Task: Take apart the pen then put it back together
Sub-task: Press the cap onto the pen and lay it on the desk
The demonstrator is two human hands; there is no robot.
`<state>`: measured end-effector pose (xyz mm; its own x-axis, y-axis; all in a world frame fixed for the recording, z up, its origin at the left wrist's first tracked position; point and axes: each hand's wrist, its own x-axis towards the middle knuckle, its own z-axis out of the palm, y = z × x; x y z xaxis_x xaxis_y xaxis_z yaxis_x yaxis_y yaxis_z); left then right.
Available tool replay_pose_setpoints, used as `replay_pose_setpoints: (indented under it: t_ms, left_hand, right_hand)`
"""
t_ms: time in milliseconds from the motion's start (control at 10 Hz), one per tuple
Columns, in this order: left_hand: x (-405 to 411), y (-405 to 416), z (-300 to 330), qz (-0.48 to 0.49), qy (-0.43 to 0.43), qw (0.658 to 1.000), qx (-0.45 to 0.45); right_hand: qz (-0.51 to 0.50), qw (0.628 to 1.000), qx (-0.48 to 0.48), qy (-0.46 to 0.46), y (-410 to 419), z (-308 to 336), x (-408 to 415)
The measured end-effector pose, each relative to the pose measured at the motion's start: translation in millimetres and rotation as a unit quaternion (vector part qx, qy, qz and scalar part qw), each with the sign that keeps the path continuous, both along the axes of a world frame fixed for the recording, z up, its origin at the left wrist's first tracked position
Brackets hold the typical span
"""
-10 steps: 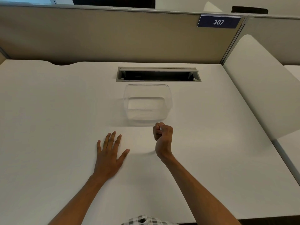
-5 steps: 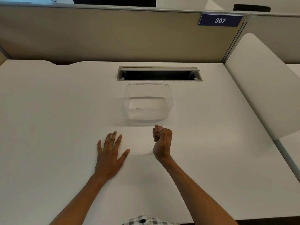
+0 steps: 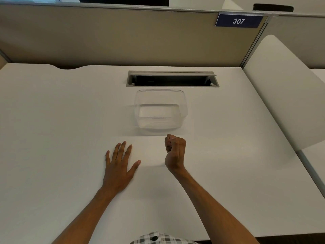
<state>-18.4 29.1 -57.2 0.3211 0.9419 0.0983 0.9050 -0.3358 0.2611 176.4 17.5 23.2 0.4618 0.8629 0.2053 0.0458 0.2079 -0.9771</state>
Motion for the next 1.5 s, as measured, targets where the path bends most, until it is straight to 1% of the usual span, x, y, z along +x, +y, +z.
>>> replay_pose_setpoints:
  t_ms: [200, 800, 1100, 1500]
  left_hand:
    - [1.0, -0.2, 1.0, 0.001, 0.0, 1.0, 0.002]
    - [-0.1, 0.5, -1.0, 0.002, 0.004, 1.0, -0.006]
    - [0.4, 0.1, 0.1, 0.002, -0.004, 1.0, -0.004]
    - [0.8, -0.9, 0.7, 0.001, -0.009, 1.0, 0.003]
  right_hand:
    - [0.011, 1.0, 0.003, -0.005, 0.8, 2.1, 0.2]
    - [-0.001, 1.0, 0.007, -0.003, -4.7, -0.1, -2.9]
    - [0.006, 1.0, -0.009, 0.005, -10.0, 0.2, 1.8]
    - [-0.007, 0.999, -0.037, -0.036, -14.9, 1.6, 12.5]
